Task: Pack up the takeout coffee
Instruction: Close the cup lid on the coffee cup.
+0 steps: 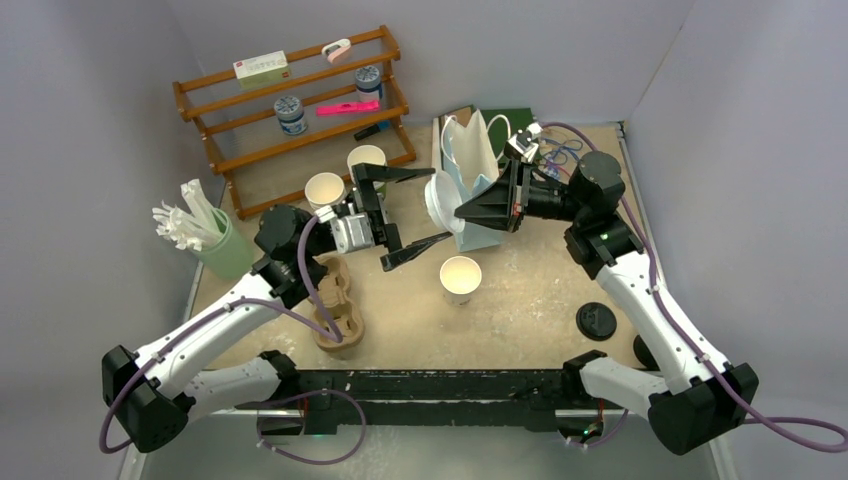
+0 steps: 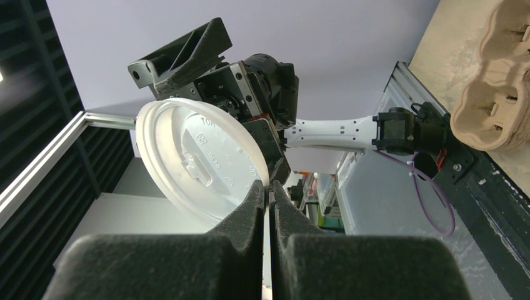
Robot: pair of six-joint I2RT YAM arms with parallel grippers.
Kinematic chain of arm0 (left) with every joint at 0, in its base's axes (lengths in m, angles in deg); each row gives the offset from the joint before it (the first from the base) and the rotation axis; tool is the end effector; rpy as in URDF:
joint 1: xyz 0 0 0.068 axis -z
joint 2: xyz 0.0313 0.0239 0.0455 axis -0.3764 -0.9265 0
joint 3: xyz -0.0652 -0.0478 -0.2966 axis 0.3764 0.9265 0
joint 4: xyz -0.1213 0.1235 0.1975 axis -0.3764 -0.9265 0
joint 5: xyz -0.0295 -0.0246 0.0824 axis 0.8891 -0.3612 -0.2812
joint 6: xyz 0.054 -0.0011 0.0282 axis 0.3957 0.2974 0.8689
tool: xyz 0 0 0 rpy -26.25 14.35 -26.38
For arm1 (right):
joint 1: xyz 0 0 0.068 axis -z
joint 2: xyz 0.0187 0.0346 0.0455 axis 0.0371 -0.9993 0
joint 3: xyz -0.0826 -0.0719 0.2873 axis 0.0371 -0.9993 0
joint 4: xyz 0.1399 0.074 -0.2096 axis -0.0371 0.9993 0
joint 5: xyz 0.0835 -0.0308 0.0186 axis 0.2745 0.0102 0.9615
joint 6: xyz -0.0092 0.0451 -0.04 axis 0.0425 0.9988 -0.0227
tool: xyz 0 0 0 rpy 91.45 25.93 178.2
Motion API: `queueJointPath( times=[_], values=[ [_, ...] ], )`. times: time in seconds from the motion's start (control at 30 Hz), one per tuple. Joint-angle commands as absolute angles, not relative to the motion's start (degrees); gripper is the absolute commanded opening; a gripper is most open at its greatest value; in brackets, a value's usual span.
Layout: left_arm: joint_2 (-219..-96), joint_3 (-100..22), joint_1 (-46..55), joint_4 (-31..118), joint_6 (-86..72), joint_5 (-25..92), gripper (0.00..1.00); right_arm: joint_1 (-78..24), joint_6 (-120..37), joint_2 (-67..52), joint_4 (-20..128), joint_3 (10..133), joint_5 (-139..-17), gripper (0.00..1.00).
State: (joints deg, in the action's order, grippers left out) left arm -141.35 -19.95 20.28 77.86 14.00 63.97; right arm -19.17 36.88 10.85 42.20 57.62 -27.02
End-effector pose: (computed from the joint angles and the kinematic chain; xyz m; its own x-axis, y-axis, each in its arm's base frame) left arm 0.1387 -0.1653 0.4593 0.5174 -0.2995 -0.8016 0.8525 0.2620 0.4523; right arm 0.1964 0.1181 0.4528 -0.9525 0.1915 -0.2367 -0.2501 -0.0487 0.9670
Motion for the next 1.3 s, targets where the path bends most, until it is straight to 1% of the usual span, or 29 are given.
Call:
queueJointPath(
  times=[0.0,0.13,0.2,0.27,0.33,0.43,0.53,0.67,0.7,0.77,0.8,0.83,0.97,1.0,1.1,1.17,1.27],
  values=[
    [-141.9,-22.4,20.4,80.5,13.1,65.1,0.98,-19.1,37.0,11.0,39.3,58.0,-25.6,0.0],
    [-142.2,-22.4,20.4,80.7,13.1,65.2,0.96,-19.1,37.0,10.9,39.3,58.0,-25.6,0.0],
    [-142.2,-22.5,20.5,80.7,13.1,65.1,0.91,-19.1,37.1,10.8,39.2,58.0,-25.6,0.0],
    [-142.1,-22.5,20.4,80.4,13.3,64.7,0.89,-19.1,37.1,10.7,39.1,58.1,-25.5,0.02],
    [-141.9,-22.5,20.4,79.7,13.6,64.3,0.88,-19.1,37.0,10.7,39.1,57.9,-25.5,0.06],
    [-141.4,-22.4,20.5,78.8,14.0,63.6,0.88,-19.1,36.9,10.7,39.3,57.7,-25.5,0.17],
    [-140.9,-22.3,20.4,77.7,14.4,62.9,0.86,-19.1,36.6,10.7,39.5,57.5,-25.5,0.3],
    [-140.2,-22.5,20.4,75.2,14.8,61.9,0.84,-19.1,35.8,10.6,40.7,57.5,-25.3,0.36],
    [-140.0,-22.4,20.5,74.7,14.8,61.8,0.83,-19.1,35.4,10.6,41.6,57.5,-25.0,0.37],
    [-139.6,-22.2,20.5,73.6,14.8,61.4,0.82,-19.1,35.2,10.7,42.1,57.5,-24.9,0.32],
    [-139.4,-22.1,20.4,73.5,14.9,61.3,0.82,-19.1,35.1,10.6,42.0,57.5,-24.9,0.32],
    [-139.3,-22.0,20.5,73.5,14.7,61.1,0.82,-19.1,35.0,10.6,42.1,57.5,-24.9,0.34],
    [-138.8,-22.1,20.5,72.0,14.6,58.6,0.79,-19.1,33.4,10.7,44.9,57.6,-23.7,0.62],
    [-138.6,-22.3,20.4,70.7,14.8,57.7,0.78,-19.0,32.3,10.6,46.6,57.9,-23.6,0.67],
    [-137.7,-23.3,20.5,64.7,16.0,55.4,0.75,-19.0,24.5,10.2,57.0,60.4,-25.0,0.83],
    [-137.1,-23.7,20.4,61.0,16.2,54.2,0.73,-18.9,17.8,9.4,66.9,63.0,-27.3,0.89],
    [-136.4,-24.1,20.4,56.1,14.3,52.0,0.66,-18.9,7.7,7.9,79.9,68.7,-34.5,0.92]
  ],
)
